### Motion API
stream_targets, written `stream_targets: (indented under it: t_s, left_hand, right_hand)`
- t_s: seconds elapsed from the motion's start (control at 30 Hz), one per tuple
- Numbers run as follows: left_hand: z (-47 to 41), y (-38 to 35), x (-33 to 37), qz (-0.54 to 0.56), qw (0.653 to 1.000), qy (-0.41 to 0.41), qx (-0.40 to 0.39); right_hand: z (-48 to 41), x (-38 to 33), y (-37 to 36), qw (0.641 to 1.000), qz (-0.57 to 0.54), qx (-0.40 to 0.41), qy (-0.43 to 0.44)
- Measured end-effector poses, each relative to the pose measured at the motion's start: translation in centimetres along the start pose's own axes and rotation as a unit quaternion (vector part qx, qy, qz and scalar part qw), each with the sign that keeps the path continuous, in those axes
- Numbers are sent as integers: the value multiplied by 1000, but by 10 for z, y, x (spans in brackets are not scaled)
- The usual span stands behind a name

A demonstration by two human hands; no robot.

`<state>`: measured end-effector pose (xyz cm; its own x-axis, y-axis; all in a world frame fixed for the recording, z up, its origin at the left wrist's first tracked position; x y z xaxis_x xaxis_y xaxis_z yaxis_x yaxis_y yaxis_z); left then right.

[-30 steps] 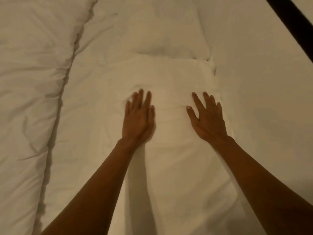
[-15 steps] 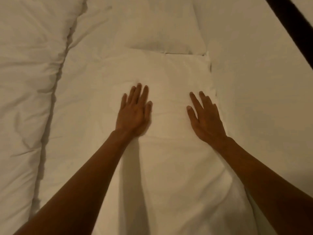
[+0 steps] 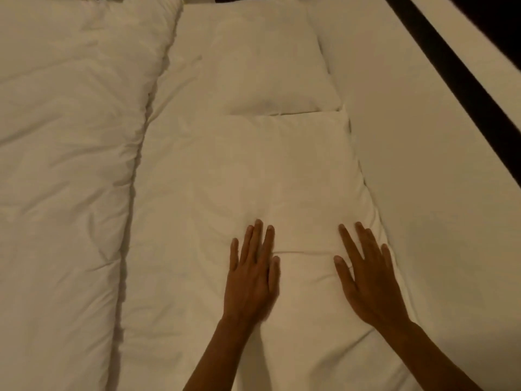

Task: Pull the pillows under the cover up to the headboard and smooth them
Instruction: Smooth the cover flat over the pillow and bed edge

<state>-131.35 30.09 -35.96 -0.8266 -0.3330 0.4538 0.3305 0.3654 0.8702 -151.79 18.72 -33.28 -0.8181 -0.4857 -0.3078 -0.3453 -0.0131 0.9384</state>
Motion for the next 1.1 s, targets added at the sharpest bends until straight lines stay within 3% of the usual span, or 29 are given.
stream_targets:
  t_s: [0.17, 0.23, 0.33, 0.43, 0.6, 0.7, 0.9, 0.97, 1.1]
  left_hand:
    - [15, 20, -26, -39, 995, 92, 1]
    - [18, 24, -16, -29, 996, 83, 10]
    - [40, 14, 9, 1, 997, 67, -26]
    - [68, 4, 7, -22, 991, 129, -42]
    - [91, 7, 5, -29, 987, 154, -33]
    - [108, 13, 0, -18, 979, 202, -32]
    - [110, 44, 18, 100, 947, 296, 73]
    - [143, 36, 11, 99, 936, 333, 60]
    - [205, 15, -7, 28, 950, 311, -10]
  right_hand:
    - [3, -8, 25, 996, 49, 47, -50]
    - [7, -21, 28, 996, 26, 59, -69]
    - [33, -32, 12, 997, 6, 33, -63]
    - [65, -13, -4, 992, 11, 26, -125]
    - [91, 7, -4, 994, 35, 8, -99]
    - [98, 9, 4, 989, 41, 8, -145]
    - [122, -14, 20, 981, -42, 36, -187]
    - [159, -7, 15, 982, -25, 16, -188]
    - [221, 26, 5, 976, 13, -30, -217]
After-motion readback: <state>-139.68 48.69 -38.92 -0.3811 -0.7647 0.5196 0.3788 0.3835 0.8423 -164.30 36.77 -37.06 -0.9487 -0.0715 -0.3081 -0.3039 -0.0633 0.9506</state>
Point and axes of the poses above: each hand's wrist, its own z-axis away from the middle knuckle, its own y-axis out of the back of the hand, x = y × z, the point moved 4 cm from there along -z, towards the middle knuckle, and after that the axes turned 12 degrees about x, right-handed, at the moved point
